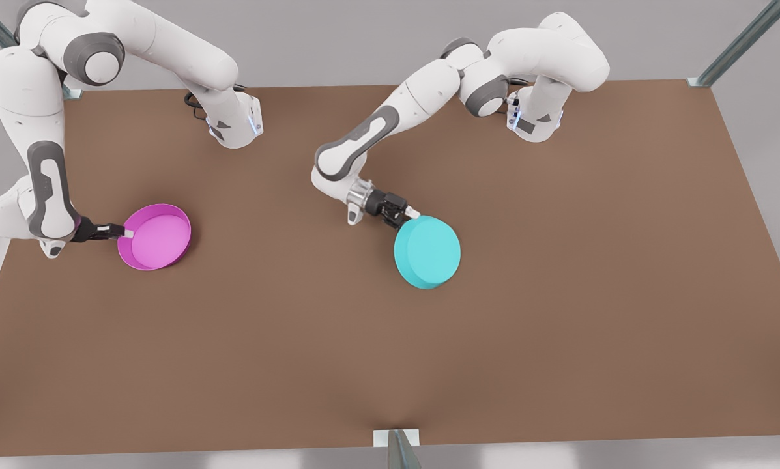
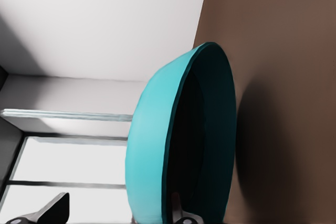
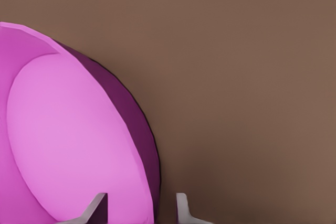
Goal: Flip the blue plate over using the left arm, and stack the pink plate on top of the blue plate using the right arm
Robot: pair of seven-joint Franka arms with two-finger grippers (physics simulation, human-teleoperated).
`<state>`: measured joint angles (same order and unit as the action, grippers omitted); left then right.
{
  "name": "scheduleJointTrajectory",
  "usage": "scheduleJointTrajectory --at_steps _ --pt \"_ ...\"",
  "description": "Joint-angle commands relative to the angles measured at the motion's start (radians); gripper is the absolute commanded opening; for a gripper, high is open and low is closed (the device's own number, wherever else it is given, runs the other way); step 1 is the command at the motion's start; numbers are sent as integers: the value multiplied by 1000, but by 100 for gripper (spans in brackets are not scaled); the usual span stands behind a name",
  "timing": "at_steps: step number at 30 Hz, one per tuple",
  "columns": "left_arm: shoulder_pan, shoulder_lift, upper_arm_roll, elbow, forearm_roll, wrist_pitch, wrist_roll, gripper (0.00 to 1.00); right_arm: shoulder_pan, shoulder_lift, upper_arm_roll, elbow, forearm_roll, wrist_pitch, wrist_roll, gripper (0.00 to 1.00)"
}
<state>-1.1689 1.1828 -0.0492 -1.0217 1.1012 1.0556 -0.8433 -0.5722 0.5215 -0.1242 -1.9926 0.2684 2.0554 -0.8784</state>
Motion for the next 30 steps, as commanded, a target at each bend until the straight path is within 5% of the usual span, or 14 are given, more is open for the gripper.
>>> scheduleJointTrajectory --at_steps 1,11,22,26,30 --pt "0 0 -1 0 -104 1 -7 100 0 0 0 0 0 0 6 57" --pt "-2 -3 -41 87 -342 49 -56 100 -3 14 9 2 -3 0 64 58" --pt "12 -115 -37 123 -721 202 -129 100 -12 12 15 6 -5 -1 36 48" --pt "388 -456 -34 123 -1012 225 -125 100 -12 14 15 11 -3 9 -21 48" --pt "913 -535 -23 118 -1138 356 337 100 -14 20 15 11 -3 15 -17 48"
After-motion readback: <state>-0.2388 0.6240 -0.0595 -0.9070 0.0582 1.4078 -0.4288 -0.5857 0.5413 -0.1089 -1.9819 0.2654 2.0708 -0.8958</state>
